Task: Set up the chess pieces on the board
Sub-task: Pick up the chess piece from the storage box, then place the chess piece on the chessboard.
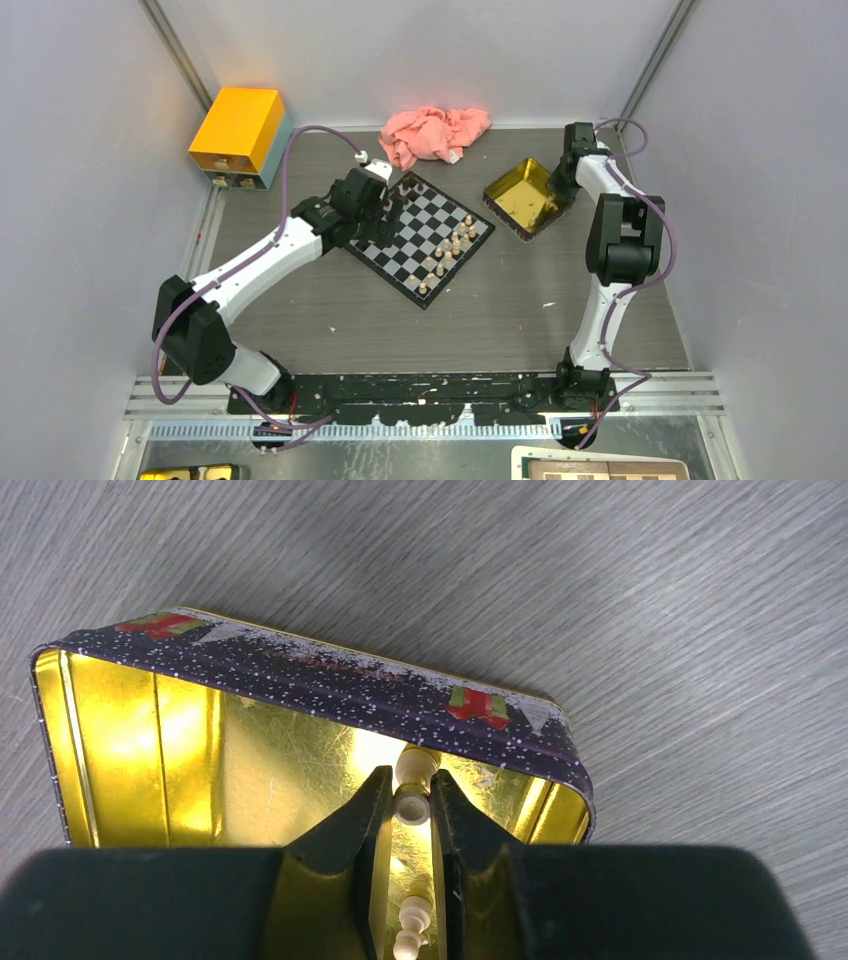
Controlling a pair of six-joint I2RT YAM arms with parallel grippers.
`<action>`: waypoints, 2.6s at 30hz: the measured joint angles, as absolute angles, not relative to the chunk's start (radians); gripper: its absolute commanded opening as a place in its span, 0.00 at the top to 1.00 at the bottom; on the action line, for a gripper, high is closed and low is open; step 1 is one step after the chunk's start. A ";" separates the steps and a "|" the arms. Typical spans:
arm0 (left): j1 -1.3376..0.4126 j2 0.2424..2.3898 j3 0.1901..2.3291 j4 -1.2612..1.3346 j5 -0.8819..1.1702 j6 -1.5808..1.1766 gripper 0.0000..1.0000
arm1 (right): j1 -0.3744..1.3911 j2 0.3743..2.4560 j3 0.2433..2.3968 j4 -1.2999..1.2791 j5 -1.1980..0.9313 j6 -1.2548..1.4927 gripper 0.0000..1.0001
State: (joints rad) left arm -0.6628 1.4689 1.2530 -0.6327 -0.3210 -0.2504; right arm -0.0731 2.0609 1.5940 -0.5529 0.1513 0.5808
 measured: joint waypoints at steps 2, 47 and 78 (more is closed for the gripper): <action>-0.663 1.469 1.252 -0.633 -0.321 -0.251 0.00 | -0.081 2.057 1.585 -0.548 0.146 0.590 0.99; -0.663 1.401 1.172 -0.625 -0.311 -0.258 0.00 | 0.201 1.924 1.646 -0.642 -0.017 0.531 0.99; -0.663 1.338 1.133 -0.625 -0.310 -0.258 0.00 | 0.409 1.921 1.510 -0.704 0.213 0.417 0.99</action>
